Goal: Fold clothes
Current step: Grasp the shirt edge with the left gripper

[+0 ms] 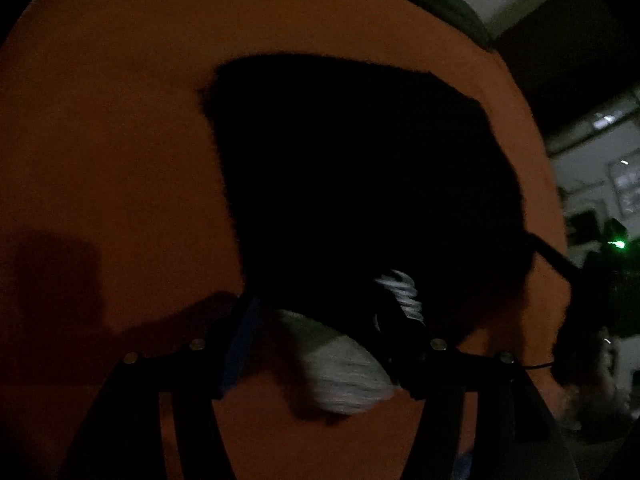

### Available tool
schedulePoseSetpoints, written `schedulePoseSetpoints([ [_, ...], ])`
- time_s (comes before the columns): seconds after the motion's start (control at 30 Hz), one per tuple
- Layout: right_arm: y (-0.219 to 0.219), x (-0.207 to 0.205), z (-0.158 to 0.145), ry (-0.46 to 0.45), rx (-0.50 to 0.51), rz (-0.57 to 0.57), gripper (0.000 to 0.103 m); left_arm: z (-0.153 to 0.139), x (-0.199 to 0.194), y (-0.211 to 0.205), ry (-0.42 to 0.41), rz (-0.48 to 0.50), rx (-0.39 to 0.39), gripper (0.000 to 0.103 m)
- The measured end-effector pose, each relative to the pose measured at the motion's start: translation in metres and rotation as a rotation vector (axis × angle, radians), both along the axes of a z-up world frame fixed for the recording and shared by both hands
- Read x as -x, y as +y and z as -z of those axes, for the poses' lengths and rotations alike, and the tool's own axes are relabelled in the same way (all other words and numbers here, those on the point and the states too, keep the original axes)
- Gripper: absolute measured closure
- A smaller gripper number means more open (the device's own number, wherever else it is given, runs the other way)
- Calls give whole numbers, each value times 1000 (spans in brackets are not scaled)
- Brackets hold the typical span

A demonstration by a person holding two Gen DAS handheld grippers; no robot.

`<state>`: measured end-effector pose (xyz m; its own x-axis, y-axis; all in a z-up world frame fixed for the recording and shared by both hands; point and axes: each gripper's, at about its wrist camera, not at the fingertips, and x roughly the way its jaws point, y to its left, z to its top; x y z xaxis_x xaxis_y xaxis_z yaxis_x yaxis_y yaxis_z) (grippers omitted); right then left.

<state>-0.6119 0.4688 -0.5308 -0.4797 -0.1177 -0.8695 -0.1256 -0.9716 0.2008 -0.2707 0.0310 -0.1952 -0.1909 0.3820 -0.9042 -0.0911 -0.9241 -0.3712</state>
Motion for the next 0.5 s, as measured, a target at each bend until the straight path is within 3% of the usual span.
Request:
schedulePoseSetpoints([
  [0.13, 25, -3, -9, 55, 41, 12, 95, -7, 0, -32, -13, -73, -94, 40],
  [0.27, -3, -14, -27, 121, 108, -59, 95, -12, -7, -28, 3, -50, -150, 40],
  [0.37, -35, -16, -31, 127, 170, -181, 95, 5, -13, -8, -9, -1, -133, 40],
  [0.5, -62, -4, -21, 81, 109, -248, 95, 33, -16, 17, -47, 47, -32, 40],
])
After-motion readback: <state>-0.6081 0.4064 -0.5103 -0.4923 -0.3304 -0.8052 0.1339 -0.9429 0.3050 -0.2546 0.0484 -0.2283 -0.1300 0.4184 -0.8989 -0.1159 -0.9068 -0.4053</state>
